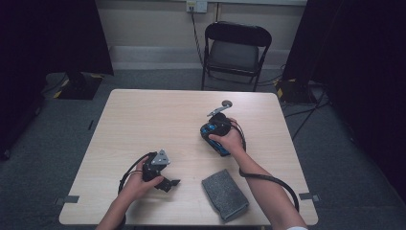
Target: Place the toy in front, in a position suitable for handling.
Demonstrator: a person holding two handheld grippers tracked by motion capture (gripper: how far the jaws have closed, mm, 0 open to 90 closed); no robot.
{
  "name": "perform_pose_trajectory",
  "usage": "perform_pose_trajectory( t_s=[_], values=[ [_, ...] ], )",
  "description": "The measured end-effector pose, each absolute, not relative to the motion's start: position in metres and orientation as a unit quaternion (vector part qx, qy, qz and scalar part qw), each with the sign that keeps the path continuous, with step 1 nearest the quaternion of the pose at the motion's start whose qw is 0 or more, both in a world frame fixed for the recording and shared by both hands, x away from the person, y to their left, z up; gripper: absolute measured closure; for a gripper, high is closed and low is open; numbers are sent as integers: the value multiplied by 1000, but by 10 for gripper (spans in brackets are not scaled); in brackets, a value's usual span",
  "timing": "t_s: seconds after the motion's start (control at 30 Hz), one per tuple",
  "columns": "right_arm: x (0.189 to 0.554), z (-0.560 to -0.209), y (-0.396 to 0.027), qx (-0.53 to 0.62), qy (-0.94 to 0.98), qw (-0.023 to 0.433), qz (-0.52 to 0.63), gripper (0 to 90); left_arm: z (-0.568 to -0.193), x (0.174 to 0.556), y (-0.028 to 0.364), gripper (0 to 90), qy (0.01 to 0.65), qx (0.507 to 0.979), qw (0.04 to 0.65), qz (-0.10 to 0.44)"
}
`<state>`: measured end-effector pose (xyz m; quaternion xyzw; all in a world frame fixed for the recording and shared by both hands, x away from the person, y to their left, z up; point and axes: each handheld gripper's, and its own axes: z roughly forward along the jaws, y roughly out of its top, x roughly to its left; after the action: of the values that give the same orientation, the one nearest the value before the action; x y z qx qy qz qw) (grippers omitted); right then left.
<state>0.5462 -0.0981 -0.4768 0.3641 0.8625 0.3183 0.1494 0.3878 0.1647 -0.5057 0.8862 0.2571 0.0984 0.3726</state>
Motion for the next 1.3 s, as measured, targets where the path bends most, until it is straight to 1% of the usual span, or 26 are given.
perform_pose_trajectory(
  t_s=[0.2, 0.33, 0.53, 0.8, 0.87, 1.0, 1.07, 1.23, 1.3],
  values=[
    [535, -469, -111, 373, 851, 139, 342, 174, -506, 388, 165, 0, 257, 886, 372, 98],
    [519, -463, -129, 379, 843, 137, 356, 165, -506, 388, 165, 0, 256, 887, 371, 99],
    [501, -460, -147, 378, 842, 141, 360, 161, -506, 388, 165, 0, 256, 887, 371, 99],
    [474, -473, -179, 379, 838, 145, 364, 145, -506, 388, 165, 0, 256, 887, 373, 99],
    [471, -477, -184, 386, 835, 140, 366, 145, -506, 388, 165, 0, 256, 887, 373, 99],
    [466, -487, -187, 392, 833, 133, 367, 145, -506, 388, 165, 0, 256, 886, 373, 99],
    [465, -491, -185, 390, 833, 137, 367, 145, -506, 388, 165, 0, 256, 886, 373, 99],
    [467, -499, -179, 396, 830, 128, 372, 145, -506, 388, 165, 0, 256, 887, 373, 99],
    [467, -502, -174, 392, 831, 137, 370, 143, -506, 388, 165, 0, 256, 887, 373, 99]
  ],
)
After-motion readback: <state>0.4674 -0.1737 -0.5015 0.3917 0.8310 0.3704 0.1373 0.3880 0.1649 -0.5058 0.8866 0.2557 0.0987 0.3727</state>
